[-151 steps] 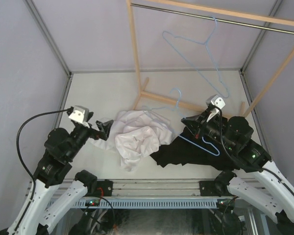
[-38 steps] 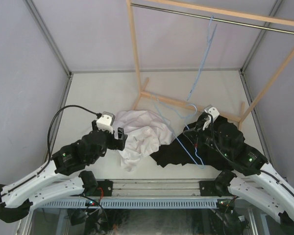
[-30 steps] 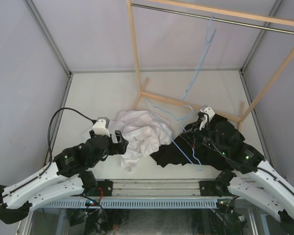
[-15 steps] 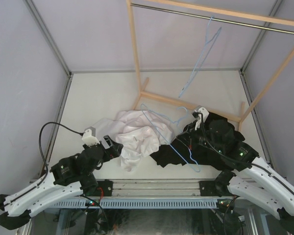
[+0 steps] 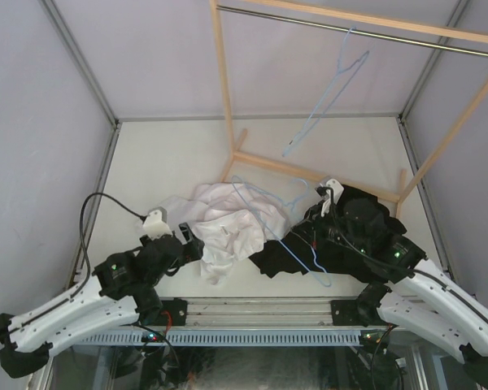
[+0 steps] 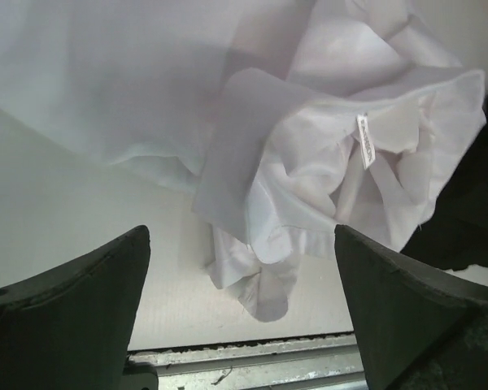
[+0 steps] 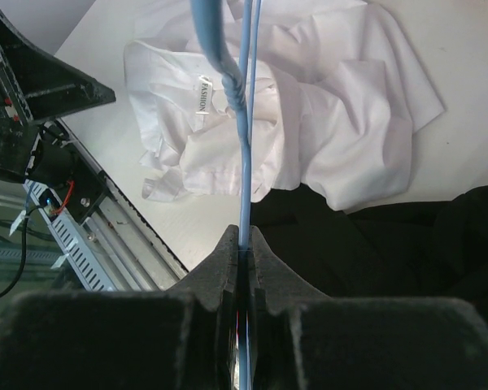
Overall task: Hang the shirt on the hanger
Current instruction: Hang the shirt on the hanger.
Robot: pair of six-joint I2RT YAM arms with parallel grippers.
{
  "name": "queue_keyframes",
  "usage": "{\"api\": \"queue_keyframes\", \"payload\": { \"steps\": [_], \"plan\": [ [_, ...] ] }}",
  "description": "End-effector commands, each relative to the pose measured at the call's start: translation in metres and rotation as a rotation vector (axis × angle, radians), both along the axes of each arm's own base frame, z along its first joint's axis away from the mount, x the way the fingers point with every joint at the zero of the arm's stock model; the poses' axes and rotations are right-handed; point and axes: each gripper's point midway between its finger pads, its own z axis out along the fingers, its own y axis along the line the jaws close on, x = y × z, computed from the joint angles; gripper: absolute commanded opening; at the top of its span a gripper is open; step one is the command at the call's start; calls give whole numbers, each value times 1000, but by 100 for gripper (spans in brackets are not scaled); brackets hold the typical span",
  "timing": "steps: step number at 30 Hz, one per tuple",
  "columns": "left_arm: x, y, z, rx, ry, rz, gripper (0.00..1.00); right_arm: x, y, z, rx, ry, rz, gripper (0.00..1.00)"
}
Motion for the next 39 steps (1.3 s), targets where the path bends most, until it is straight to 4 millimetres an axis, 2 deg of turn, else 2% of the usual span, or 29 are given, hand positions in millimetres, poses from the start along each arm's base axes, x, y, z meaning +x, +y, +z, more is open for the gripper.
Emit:
{"api": "queue_keyframes", "payload": {
  "steps": [1,3,5,7,10,12,18,22,31,35,39],
  "plan": [
    [12,21,25,118,9,147,88,4,10,14,58,-29,14,0],
    [16,13,26,147,8,111,77,4,11,14,59,-27,17,0],
    [19,11,25,173,5,103,76,4,11,13,57,-24,17,0],
    [22,8,22,202,-3,71,79,4,10,12,53,-23,16,0],
    [24,16,18,230,-21,94,90,3,9,12,52,-21,14,0],
    [26,20,14,234,-49,106,89,3,9,12,54,-22,15,0],
    [38,10,23,148,-161,80,66,3,12,12,58,-18,23,0],
    [42,5,19,145,-165,65,56,3,13,10,55,-14,23,0],
    [51,-10,-5,173,-134,1,43,1,12,8,50,-12,21,0],
    [53,-9,-18,197,-117,3,35,0,11,7,49,-10,22,0],
    [52,-13,-29,203,-93,-13,32,-1,12,6,51,-8,24,0]
  ]
}}
